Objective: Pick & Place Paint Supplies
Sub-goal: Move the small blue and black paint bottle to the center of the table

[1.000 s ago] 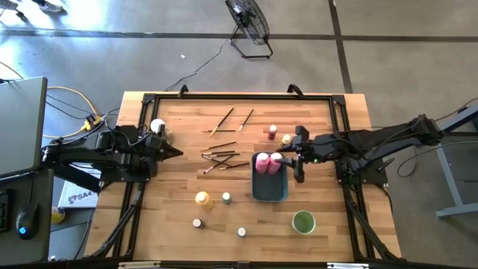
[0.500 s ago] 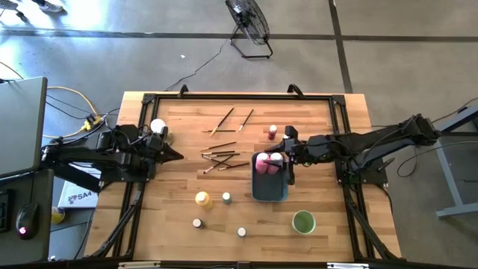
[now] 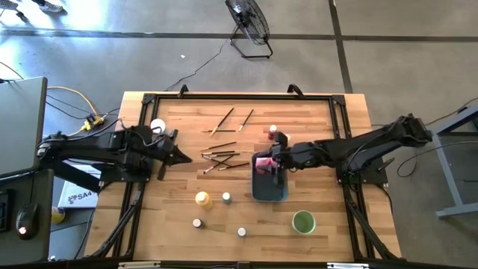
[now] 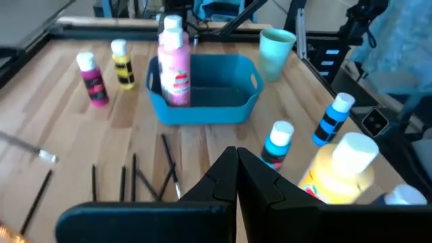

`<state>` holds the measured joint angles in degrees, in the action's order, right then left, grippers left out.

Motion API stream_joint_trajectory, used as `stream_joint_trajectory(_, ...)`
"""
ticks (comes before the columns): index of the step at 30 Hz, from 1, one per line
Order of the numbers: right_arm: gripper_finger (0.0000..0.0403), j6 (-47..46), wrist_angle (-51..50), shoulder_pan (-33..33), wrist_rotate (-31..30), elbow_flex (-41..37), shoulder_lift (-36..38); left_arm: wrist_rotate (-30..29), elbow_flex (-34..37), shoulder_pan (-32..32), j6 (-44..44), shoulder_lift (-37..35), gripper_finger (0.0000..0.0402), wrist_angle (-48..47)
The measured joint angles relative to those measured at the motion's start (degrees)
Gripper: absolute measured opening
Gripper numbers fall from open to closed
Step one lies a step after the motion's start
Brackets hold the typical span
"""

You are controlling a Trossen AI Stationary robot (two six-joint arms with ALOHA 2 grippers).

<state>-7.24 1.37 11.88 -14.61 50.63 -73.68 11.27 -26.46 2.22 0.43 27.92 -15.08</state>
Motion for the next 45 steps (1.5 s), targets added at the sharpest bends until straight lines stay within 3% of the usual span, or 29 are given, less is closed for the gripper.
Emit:
stream_joint_trajectory(8, 0.0162, 4.4, 0.7, 0.0, 0.0, 0.0, -0.7, -1.2, 0.0, 0.0, 3.7, 6.0, 0.0000, 8.3)
stream_joint_trajectory(20, 0.0162, 5.4, 0.6, 0.0, 0.0, 0.0, -0.5, -1.1, 0.0, -0.5, 3.9, 6.1, 0.0000, 15.0)
stream_joint_trajectory(24, 0.0162, 5.6, 0.6, 0.0, 0.0, 0.0, -0.5, -4.3, 0.0, -5.4, 6.5, 6.2, 0.0000, 15.7)
stream_joint_trajectory(31, 0.0162, 5.6, 0.6, 0.0, 0.0, 0.0, -0.5, -17.8, -0.1, -19.7, 8.3, 6.7, 0.0000, 16.7)
stream_joint_trajectory(35, 0.0162, 5.5, 0.6, 0.0, 0.0, 0.0, -0.5, -22.5, -0.1, -26.6, 8.1, 8.2, 0.0000, 16.6)
stream_joint_trajectory(45, 0.0162, 5.5, 0.6, 0.0, 0.0, 0.0, -0.5, -30.4, -0.1, -35.0, 3.4, 11.4, 0.0000, 16.7)
